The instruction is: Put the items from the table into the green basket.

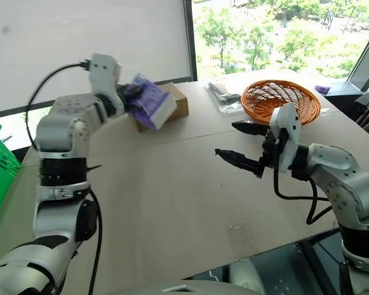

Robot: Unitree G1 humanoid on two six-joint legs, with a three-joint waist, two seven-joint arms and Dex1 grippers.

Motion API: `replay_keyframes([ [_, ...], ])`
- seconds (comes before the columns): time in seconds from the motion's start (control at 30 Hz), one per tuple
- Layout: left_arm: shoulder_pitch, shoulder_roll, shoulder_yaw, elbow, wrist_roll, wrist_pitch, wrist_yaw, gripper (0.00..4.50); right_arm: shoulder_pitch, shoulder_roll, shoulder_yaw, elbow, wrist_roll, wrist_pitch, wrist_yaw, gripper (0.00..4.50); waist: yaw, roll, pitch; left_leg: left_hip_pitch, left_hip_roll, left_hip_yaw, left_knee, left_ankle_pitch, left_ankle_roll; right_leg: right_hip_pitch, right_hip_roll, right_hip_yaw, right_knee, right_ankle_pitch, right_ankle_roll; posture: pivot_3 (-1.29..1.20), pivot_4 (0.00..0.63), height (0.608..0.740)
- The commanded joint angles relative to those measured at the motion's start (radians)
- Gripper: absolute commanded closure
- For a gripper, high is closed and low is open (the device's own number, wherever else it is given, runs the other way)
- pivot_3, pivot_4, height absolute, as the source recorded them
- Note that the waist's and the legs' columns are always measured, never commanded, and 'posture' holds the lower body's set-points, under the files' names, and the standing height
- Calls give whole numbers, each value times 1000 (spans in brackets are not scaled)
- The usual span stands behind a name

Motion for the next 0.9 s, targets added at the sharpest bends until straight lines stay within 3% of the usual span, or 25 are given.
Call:
replay_keyframes([
  [0.03,-18,145,78,-52,42,6,25,4228,-88,39,24,11,41,-1,5,0,12,-1,2,0,0,0,0,0,0,0,-1,0,0,-1,1,175,0,740],
  [0.17,94,361,194,-41,112,-1,48,4228,-183,105,36,19,130,35,6,0,28,-1,5,-1,1,-2,-1,0,0,-2,-4,-2,0,-1,1,237,0,740],
  [0.3,248,451,333,-21,145,-20,69,4228,-221,120,46,30,167,52,24,0,65,-1,5,-2,1,-2,-1,-1,1,-3,-6,-2,0,-1,1,271,0,740],
  [0.47,408,472,483,-2,159,-66,84,4228,-256,123,63,63,176,51,52,0,127,-4,4,-11,0,-7,1,-1,1,-9,-13,-9,0,-1,1,301,0,740],
  [0.7,478,464,543,37,151,-121,95,4228,-269,139,69,63,193,66,51,0,183,-7,2,-15,-1,-13,2,-1,0,-10,-16,-17,-1,0,0,306,0,740],
  [0.87,471,471,544,86,159,-168,123,2025,-259,134,69,54,185,64,45,0,189,-7,2,-17,-2,-17,1,-1,0,-10,-18,-22,-1,0,-4,306,0,740],
  [0.9,460,468,538,98,157,-175,131,1400,-254,132,70,51,182,63,44,0,189,-7,2,-17,-2,-17,1,-1,0,-10,-18,-22,-1,0,-4,287,0,740],
])
